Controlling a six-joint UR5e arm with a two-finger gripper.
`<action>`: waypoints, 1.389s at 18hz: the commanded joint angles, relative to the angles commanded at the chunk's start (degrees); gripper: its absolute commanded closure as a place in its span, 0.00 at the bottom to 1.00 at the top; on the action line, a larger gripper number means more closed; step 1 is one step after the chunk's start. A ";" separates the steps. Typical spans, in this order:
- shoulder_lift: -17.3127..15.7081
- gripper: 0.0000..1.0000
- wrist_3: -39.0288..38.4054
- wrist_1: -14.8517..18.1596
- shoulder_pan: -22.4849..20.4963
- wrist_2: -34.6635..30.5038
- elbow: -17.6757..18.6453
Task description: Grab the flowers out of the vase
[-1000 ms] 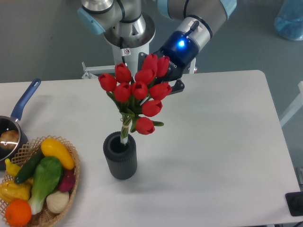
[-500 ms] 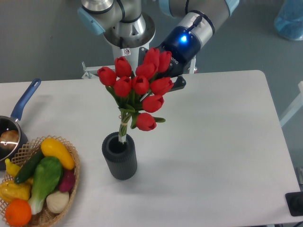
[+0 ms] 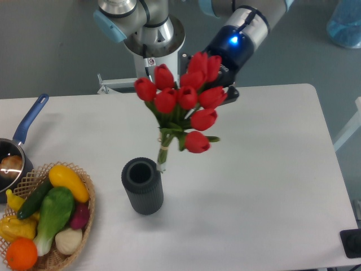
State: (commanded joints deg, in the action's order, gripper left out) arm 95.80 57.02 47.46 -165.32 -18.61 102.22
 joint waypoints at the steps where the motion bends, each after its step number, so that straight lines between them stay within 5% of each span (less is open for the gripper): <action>1: 0.44 1.00 2.11 0.00 -0.18 -3.50 -0.44; 7: 4.92 1.00 11.08 0.09 -4.49 -16.97 -1.85; 11: 8.43 1.00 13.82 1.57 -3.70 -27.16 -6.93; 16: 12.47 1.00 15.39 4.04 0.68 -38.49 -12.56; 20: 17.31 0.97 20.13 4.31 6.92 -58.60 -14.42; 25: 17.93 0.97 20.76 4.40 8.34 -61.90 -15.30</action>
